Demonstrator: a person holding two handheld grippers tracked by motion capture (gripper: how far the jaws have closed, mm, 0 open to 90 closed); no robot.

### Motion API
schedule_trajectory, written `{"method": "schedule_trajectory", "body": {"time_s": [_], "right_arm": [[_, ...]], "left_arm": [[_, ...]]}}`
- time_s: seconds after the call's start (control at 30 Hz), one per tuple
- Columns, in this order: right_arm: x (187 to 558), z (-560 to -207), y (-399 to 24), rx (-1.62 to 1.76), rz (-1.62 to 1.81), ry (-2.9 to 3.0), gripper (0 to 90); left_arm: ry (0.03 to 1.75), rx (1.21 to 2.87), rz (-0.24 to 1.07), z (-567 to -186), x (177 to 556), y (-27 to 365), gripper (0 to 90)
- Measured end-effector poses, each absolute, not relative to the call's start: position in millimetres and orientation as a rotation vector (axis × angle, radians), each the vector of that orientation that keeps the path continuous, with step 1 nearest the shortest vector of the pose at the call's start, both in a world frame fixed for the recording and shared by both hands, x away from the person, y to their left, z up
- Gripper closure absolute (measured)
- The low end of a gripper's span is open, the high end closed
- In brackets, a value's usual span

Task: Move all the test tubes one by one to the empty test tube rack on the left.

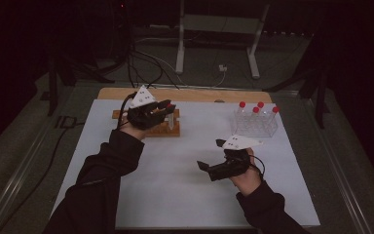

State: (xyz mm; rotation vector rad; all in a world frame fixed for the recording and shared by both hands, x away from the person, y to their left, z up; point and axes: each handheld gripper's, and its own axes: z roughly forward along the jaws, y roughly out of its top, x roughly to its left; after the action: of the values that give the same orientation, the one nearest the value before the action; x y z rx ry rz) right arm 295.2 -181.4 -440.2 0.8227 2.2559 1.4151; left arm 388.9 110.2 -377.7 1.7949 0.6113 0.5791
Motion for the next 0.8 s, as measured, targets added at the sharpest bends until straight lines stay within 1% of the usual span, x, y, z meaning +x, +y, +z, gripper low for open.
{"method": "schedule_trajectory", "body": {"time_s": [0.27, 0.43, 0.8], "right_arm": [[294.7, -439.1, -183.7, 0.802, 1.432, 2.249, 0.0], [294.5, -439.1, -184.2, 0.793, 1.425, 2.245, 0.0], [294.9, -438.3, -188.4, 0.798, 1.428, 2.238, 0.0]], "left_arm": [[0.670, 1.758, 0.611, -373.7, 408.7, 114.1, 72.0], [0.701, 1.759, 0.659, -373.9, 423.2, 114.6, 72.0], [0.748, 1.745, 0.689, -386.7, 447.6, 110.7, 72.0]]}}
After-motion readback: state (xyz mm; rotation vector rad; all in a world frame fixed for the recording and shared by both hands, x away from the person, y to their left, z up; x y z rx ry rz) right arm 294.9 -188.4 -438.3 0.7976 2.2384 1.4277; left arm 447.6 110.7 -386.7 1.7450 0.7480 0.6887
